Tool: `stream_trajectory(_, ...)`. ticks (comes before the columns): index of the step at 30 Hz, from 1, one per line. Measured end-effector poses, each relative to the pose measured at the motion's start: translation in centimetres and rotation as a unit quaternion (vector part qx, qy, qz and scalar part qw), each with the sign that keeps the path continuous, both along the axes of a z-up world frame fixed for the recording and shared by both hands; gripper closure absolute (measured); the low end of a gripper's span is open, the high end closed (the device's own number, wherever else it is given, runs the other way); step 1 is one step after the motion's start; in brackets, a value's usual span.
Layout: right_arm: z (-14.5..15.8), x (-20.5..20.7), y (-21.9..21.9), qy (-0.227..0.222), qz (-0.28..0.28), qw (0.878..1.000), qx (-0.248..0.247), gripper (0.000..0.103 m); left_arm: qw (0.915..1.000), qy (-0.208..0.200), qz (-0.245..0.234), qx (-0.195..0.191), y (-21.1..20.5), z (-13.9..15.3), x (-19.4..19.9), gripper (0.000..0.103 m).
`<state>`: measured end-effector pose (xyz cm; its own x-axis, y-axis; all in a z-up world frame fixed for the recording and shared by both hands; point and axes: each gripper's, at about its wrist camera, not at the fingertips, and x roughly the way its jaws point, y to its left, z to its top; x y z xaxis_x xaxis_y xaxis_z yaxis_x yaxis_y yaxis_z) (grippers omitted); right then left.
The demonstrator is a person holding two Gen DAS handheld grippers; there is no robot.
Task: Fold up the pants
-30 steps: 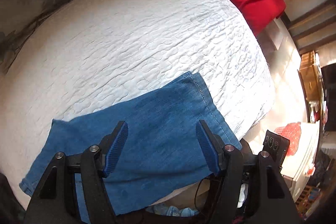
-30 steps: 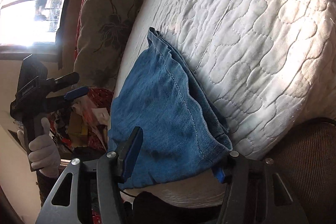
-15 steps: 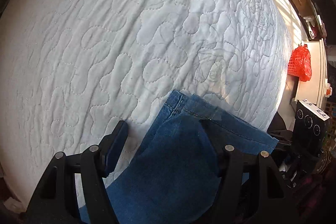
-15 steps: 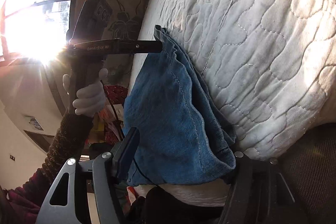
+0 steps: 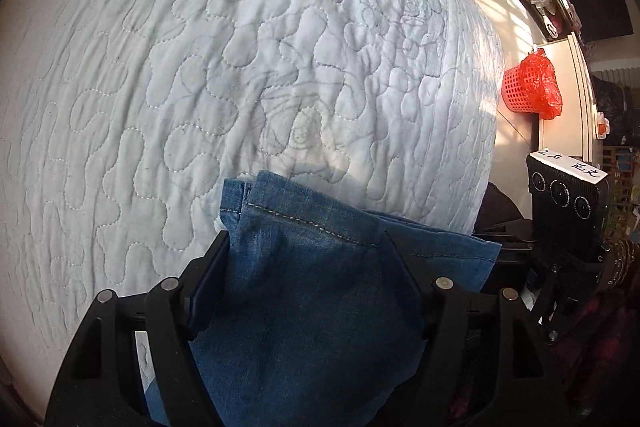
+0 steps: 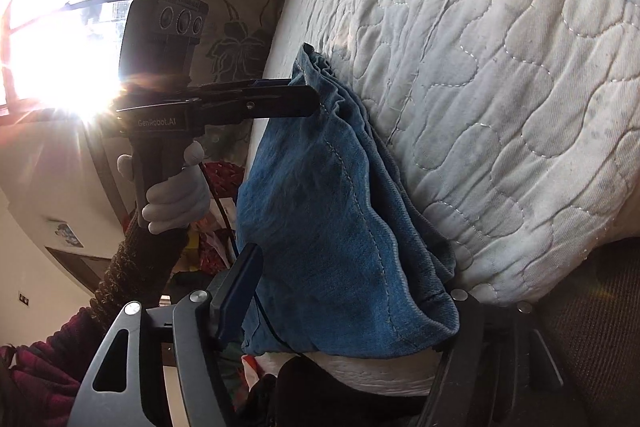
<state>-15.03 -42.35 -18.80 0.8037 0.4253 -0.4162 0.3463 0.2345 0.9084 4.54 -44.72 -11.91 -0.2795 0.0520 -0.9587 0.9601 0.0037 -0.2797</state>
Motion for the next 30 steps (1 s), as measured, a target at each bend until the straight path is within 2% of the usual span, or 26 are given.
stream_trajectory(4, 0.1, 0.0, 0.1, 0.007, -0.007, 1.000, -0.004, 0.035, 0.9992, -0.035, 0.017, -0.013, -0.6, -0.7, -0.5, 0.034)
stream_trajectory(5, 0.0, -0.1, 0.0, 0.015, -0.013, 1.000, -0.005, 0.044, 0.9987, -0.044, 0.021, -0.018, -0.1, -0.5, -0.4, 0.037)
stream_trajectory(6, -0.2, -0.3, -0.1, 0.021, -0.020, 1.000, 0.001, 0.060, 0.9981, -0.053, 0.022, -0.023, 0.1, -0.4, -0.7, 0.043)
stream_trajectory(7, -0.6, -0.5, -0.3, 0.024, -0.026, 0.999, 0.013, 0.070, 0.9979, -0.054, 0.023, -0.028, 0.4, -0.3, -1.2, 0.048)
stream_trajectory(8, -0.9, -0.6, -0.5, 0.021, -0.030, 0.999, 0.025, 0.085, 0.9981, -0.046, 0.029, -0.030, 0.9, 0.1, -1.7, 0.060)
stream_trajectory(9, -0.8, -0.7, -0.5, 0.019, -0.032, 0.999, 0.026, 0.086, 0.9983, -0.032, 0.037, -0.032, 1.2, 0.5, -2.0, 0.068)
stream_trajectory(12, 0.0, -0.3, 0.0, 0.016, -0.021, 1.000, 0.004, 0.086, 0.9957, -0.009, 0.075, -0.054, 2.5, 1.3, -2.1, 0.077)
stream_trajectory(14, 0.7, -0.2, 0.3, 0.014, -0.017, 1.000, -0.014, 0.088, 0.9909, 0.020, 0.114, -0.069, 3.5, 1.9, -1.2, 0.079)
stream_trajectory(17, 2.1, 0.2, 0.7, 0.011, -0.006, 0.999, -0.048, 0.089, 0.9818, 0.055, 0.154, -0.097, 4.9, 3.1, -0.1, 0.080)
stream_trajectory(21, 4.9, 1.5, 1.8, -0.004, 0.020, 0.995, -0.099, 0.090, 0.9747, 0.063, 0.174, -0.125, 6.3, 5.0, 0.3, 0.080)
stream_trajectory(24, 7.6, 3.1, 3.3, -0.021, 0.052, 0.987, -0.150, 0.090, 0.9679, 0.074, 0.195, -0.141, 7.8, 6.4, 2.1, 0.080)
stream_trajectory(30, 11.3, 6.4, 6.3, -0.051, 0.111, 0.974, -0.191, 0.090, 0.9457, 0.092, 0.262, -0.168, 11.8, 8.1, 6.2, 0.080)
